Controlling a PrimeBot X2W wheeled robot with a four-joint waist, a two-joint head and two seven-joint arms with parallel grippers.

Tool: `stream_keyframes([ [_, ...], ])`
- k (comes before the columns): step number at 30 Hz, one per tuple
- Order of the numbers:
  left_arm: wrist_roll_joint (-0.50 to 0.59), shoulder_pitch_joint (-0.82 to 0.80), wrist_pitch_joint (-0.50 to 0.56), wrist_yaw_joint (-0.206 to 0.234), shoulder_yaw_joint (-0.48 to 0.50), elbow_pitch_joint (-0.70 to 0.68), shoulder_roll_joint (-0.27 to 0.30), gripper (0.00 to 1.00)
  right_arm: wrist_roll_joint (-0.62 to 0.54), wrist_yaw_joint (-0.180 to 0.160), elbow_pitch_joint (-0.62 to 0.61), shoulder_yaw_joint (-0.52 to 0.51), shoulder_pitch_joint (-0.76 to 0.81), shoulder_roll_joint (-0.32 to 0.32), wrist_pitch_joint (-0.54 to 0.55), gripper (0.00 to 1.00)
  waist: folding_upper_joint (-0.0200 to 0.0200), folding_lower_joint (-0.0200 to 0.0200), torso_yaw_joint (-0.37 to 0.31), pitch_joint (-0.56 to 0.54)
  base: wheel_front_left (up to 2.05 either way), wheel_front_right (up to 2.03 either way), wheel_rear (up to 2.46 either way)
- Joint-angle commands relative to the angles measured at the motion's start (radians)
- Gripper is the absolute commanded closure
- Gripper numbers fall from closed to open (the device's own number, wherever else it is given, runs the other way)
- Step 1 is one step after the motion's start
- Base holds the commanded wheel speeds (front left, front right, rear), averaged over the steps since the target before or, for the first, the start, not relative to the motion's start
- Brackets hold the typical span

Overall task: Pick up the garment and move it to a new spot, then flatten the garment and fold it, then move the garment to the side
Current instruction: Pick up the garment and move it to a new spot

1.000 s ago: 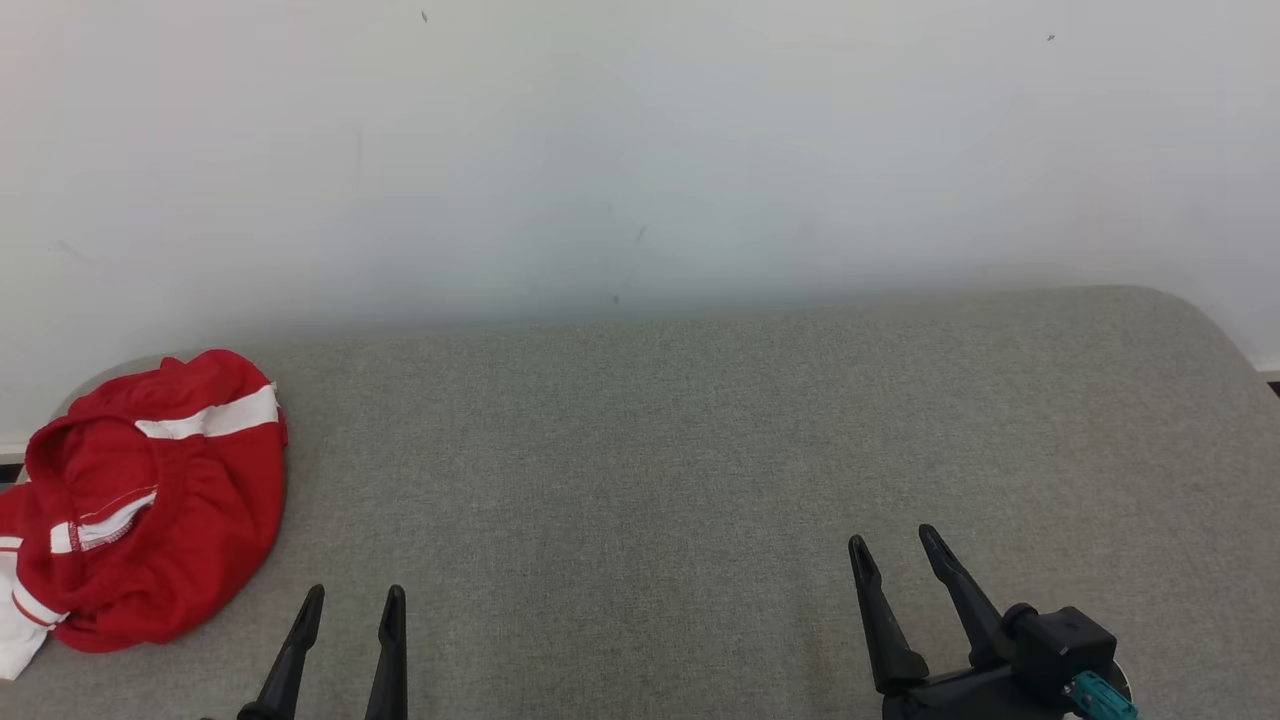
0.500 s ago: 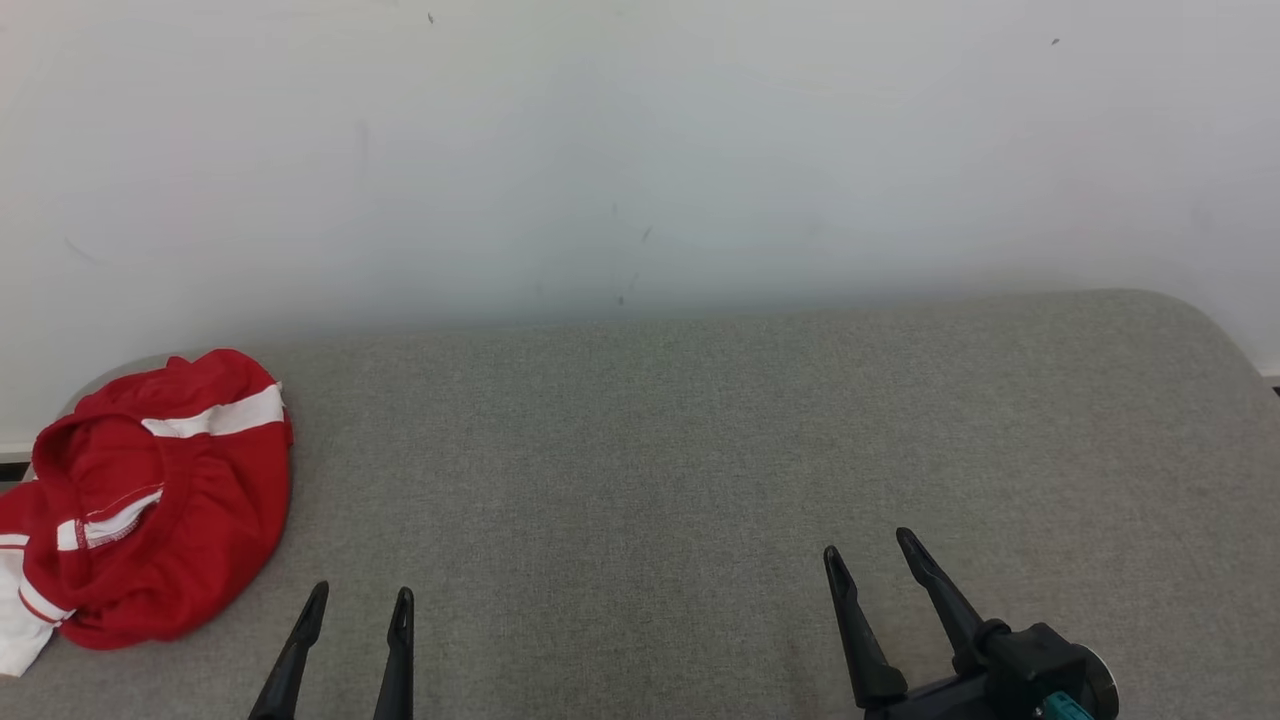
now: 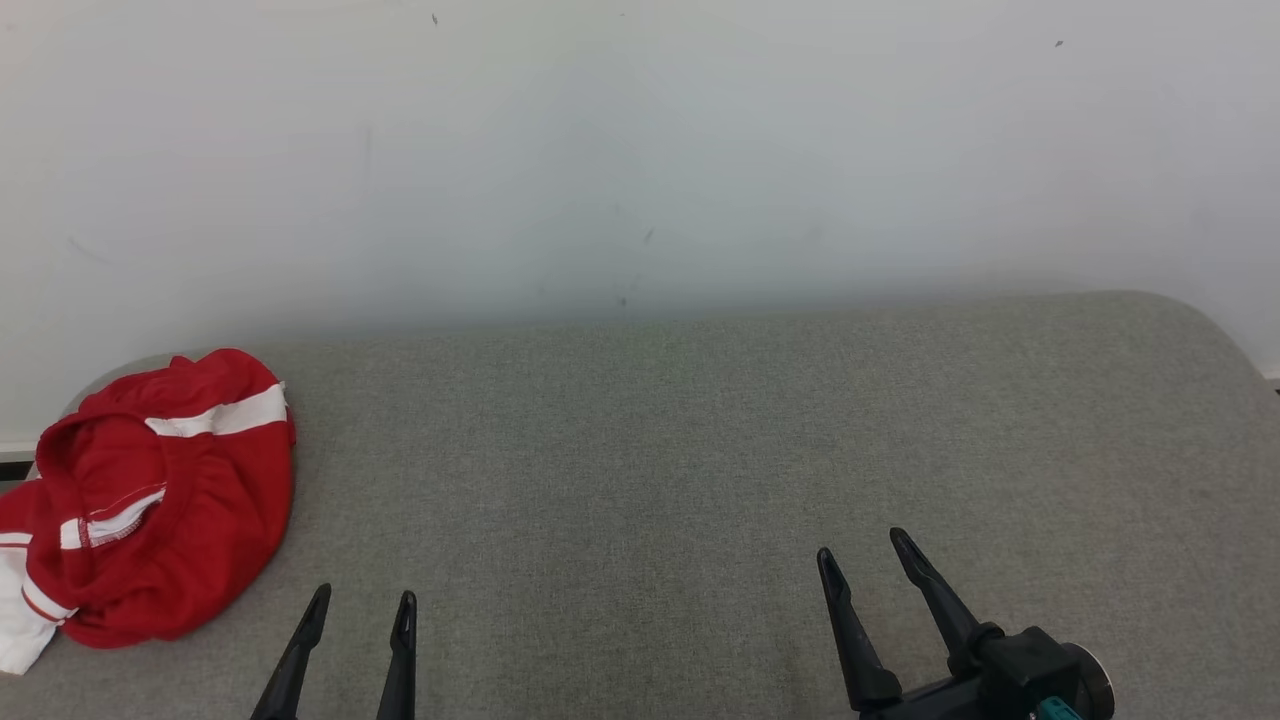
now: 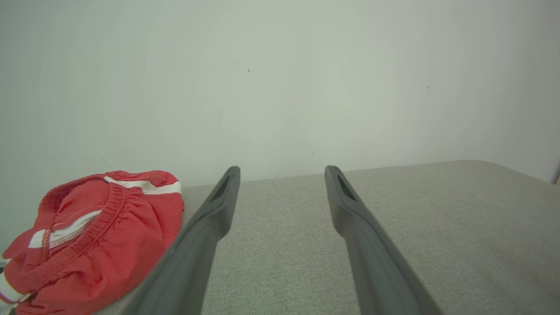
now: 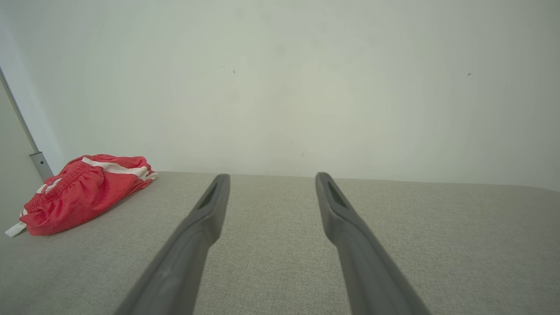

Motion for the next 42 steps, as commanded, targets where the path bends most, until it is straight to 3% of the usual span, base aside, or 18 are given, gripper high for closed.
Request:
stream_keyframes([
  [1,0.006,0.007,-0.004,-0.002,0.003,0.000,0.002,0.00,-0.003,0.000,-0.002,-0.001,0.005,0.000,-0.003,0.00,-0.0001,0.0000,0.000,0.000,0.00,0.00,0.00],
  [15,0.011,0.005,-0.004,0.002,-0.002,0.004,0.004,0.00,0.006,0.000,-0.004,0.004,0.003,0.000,-0.002,0.00,-0.0001,0.0000,0.039,0.003,0.00,0.00,0.00],
  [42,0.016,0.029,-0.004,0.031,0.009,-0.007,0.031,0.00,0.032,0.000,-0.011,0.033,0.022,0.013,-0.002,0.00,-0.0001,0.0000,0.340,-0.016,0.00,0.00,0.00],
])
